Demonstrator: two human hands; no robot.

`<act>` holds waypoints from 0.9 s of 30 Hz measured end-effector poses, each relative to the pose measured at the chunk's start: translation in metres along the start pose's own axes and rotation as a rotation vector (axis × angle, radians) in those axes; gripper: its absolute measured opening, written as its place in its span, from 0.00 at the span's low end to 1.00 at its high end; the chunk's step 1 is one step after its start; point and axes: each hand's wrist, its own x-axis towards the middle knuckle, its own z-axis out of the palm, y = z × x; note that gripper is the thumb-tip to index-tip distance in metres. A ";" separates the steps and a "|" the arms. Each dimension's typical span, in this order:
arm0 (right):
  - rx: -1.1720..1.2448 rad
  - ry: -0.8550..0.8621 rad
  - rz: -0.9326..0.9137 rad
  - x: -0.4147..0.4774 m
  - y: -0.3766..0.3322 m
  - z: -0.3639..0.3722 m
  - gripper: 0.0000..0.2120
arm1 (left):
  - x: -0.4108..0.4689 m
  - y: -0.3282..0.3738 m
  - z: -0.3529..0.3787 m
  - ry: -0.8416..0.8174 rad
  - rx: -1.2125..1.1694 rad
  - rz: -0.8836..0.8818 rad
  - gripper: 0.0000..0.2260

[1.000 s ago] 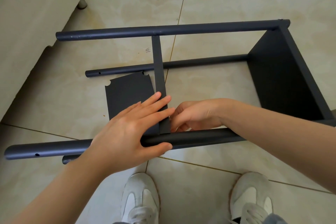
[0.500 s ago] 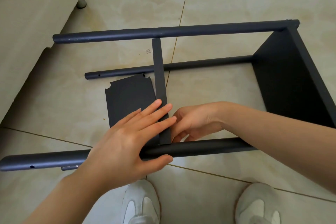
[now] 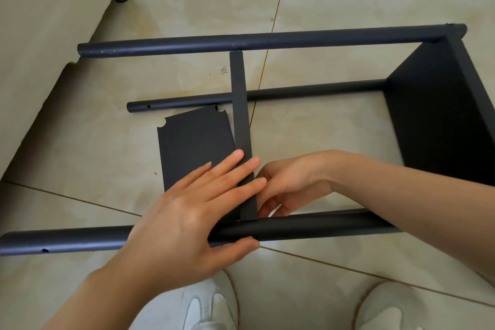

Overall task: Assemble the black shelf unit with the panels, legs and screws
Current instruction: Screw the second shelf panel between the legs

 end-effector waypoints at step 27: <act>-0.057 -0.018 -0.015 -0.002 0.000 -0.005 0.07 | 0.002 0.001 -0.001 -0.010 0.013 0.005 0.30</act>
